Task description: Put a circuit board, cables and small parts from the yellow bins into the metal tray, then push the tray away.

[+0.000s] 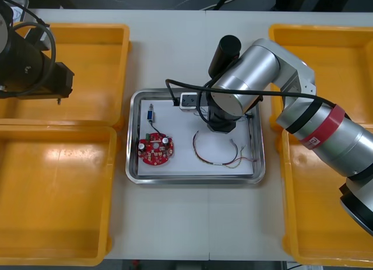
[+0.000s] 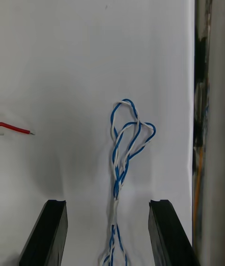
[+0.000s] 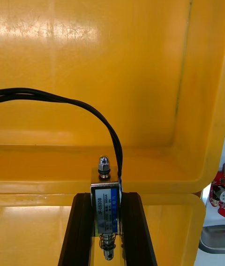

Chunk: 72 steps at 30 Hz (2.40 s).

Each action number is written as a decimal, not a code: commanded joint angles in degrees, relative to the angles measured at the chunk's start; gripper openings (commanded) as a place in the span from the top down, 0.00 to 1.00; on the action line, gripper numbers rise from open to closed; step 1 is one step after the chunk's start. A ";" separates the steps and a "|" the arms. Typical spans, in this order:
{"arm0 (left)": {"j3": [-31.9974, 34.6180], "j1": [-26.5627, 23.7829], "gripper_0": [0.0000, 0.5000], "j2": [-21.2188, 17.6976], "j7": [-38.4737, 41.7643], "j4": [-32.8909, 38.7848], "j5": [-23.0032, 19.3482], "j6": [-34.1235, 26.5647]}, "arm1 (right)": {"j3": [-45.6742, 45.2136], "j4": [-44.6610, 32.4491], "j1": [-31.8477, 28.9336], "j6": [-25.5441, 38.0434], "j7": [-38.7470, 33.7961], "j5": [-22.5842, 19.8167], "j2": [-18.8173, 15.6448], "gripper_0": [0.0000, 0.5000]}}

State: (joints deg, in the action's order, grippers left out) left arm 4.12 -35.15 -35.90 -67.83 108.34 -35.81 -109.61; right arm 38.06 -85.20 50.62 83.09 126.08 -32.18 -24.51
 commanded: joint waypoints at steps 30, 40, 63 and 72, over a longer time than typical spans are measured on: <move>-0.51 0.53 1.00 -2.33 2.97 2.05 0.30 -0.39 | -33.93 -22.82 -1.93 26.91 -13.84 -2.89 0.16 0.00; -2.45 -0.44 1.00 -1.63 3.85 2.05 0.57 -0.39 | -43.33 -26.69 -7.38 26.91 -23.60 -2.80 -2.21 0.00; -12.38 -9.67 1.00 12.17 15.71 -1.38 9.18 -0.39 | -54.94 -36.44 -20.30 26.91 -49.09 1.86 -7.39 0.00; -15.54 -13.89 1.00 16.04 18.17 -7.18 11.99 -0.39 | -58.89 -38.99 -26.36 26.91 -50.67 0.54 -8.71 0.00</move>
State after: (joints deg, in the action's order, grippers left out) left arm -9.43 -44.96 -22.13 -52.21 102.23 -25.10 -109.62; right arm -17.45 -121.01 26.85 109.83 77.77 -30.97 -30.91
